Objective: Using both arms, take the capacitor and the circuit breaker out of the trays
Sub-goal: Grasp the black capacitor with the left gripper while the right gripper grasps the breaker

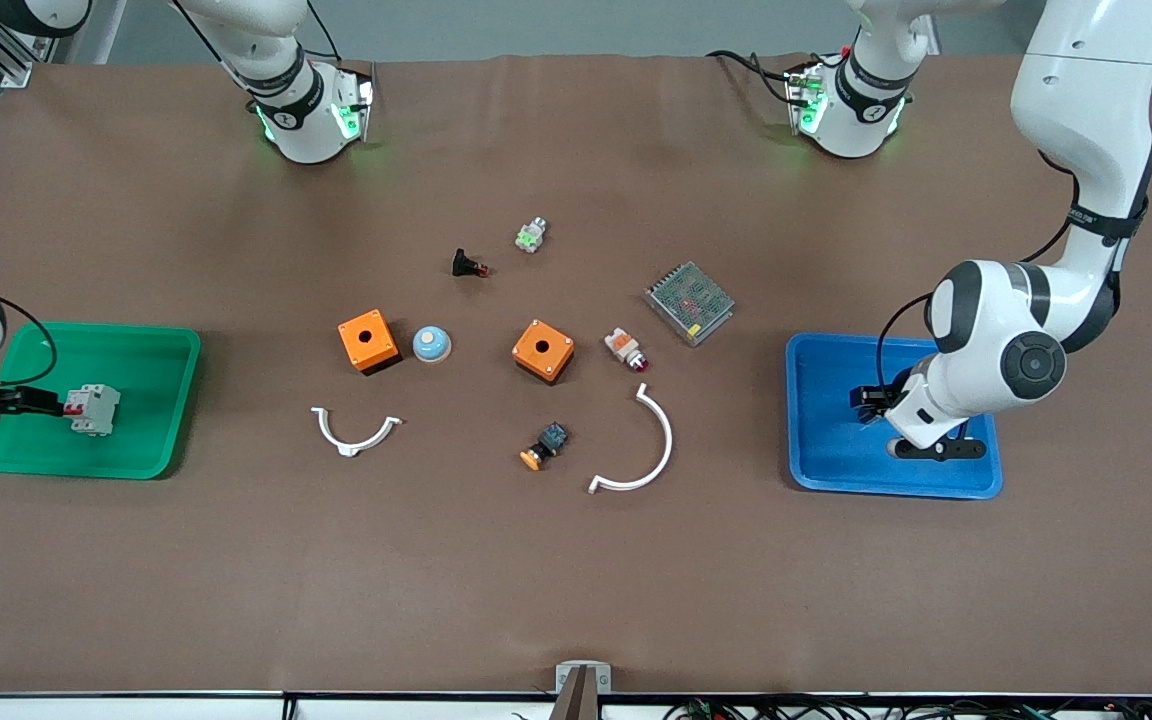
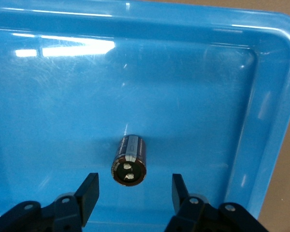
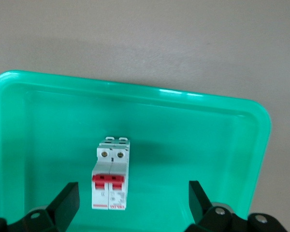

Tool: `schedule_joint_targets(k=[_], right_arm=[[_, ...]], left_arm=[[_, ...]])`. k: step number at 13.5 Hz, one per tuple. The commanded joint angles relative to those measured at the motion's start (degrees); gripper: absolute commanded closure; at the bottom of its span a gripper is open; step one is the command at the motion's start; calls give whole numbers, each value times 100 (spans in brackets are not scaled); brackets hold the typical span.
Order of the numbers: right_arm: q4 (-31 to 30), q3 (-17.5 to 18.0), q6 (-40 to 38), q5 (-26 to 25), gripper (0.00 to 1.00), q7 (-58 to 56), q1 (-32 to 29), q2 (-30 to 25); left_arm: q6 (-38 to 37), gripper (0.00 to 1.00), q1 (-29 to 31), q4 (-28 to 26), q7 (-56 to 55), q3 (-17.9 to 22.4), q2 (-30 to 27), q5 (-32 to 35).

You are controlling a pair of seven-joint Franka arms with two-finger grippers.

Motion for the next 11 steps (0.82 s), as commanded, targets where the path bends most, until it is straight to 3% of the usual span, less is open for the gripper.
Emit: schedule_joint_targets(k=[1, 4, 7, 11], right_arm=[[-54, 72, 85, 78, 0, -70, -15, 37], [-176, 80, 94, 262, 0, -70, -6, 152], [-247, 80, 111, 271, 1, -70, -15, 169], [-247, 80, 103, 271, 26, -70, -15, 231]], left_arm=[[252, 34, 26, -52, 6, -23, 53, 84], [384, 36, 53, -43, 6, -23, 193, 76], [384, 47, 53, -52, 6, -23, 211, 76], [384, 71, 61, -25, 6, -23, 185, 76]])
